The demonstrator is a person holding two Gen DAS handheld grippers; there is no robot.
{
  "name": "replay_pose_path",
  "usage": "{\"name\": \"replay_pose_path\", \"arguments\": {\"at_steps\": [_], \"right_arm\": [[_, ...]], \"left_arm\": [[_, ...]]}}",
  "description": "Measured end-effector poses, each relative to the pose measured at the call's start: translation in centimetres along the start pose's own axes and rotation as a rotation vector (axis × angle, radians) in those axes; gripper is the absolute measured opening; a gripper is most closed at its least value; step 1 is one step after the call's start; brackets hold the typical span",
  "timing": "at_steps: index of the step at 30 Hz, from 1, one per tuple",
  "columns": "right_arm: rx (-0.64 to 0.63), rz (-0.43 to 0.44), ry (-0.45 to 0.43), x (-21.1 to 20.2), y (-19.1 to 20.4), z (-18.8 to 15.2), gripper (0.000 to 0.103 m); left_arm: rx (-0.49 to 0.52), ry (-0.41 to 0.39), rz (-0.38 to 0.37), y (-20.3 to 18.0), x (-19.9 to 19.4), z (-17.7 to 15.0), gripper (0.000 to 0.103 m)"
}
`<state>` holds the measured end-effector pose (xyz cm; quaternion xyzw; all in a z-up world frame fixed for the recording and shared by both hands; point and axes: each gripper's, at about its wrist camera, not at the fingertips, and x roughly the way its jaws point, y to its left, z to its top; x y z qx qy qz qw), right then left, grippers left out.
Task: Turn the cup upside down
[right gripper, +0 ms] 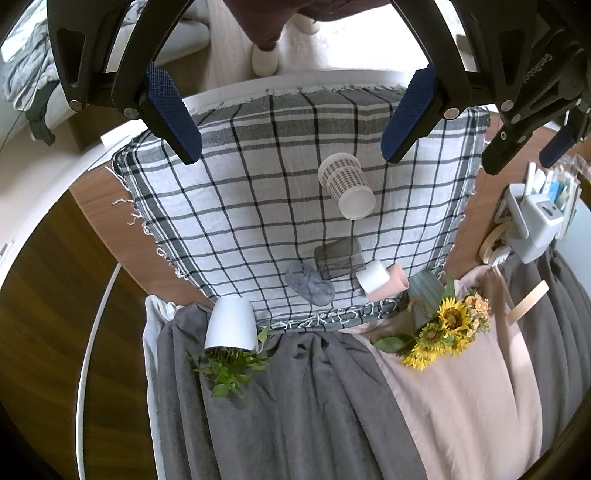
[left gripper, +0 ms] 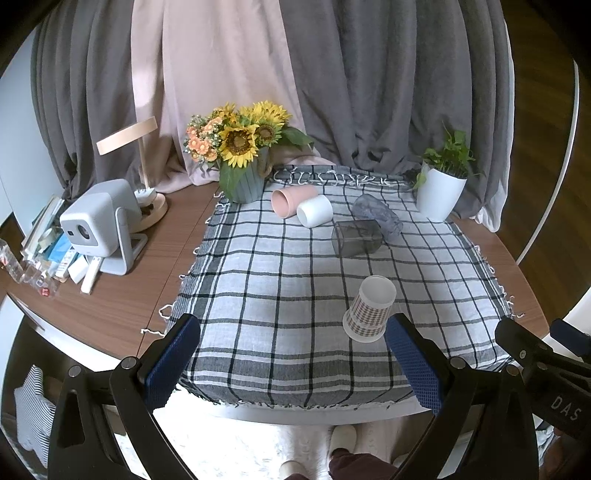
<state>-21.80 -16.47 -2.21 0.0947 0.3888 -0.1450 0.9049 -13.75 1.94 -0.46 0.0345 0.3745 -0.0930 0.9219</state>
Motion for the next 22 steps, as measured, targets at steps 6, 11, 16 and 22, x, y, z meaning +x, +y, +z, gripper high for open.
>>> {"name": "replay_pose_path", "arguments": {"at_steps": [6, 11, 16, 22], "right_arm": [[0.000, -0.001, -0.002, 0.08, 0.20, -0.01, 0.098], [0.000, -0.002, -0.001, 0.12, 0.21, 0.04, 0.098], [0.000, -0.003, -0.002, 0.09, 0.24, 0.08, 0.098], [-0.001, -0.002, 0.007, 0.20, 0.37, 0.01, 0.098]], "left_arm": [[0.000, -0.005, -0.003, -0.03, 0.35, 0.25, 0.103], [0.000, -0.003, -0.003, 0.02, 0.34, 0.26, 0.103], [-0.001, -0.006, -0.002, 0.03, 0.39, 0.29, 0.103], [-0.003, 0.000, -0.008, 0.07, 0.50, 0.38, 0.103]]}}
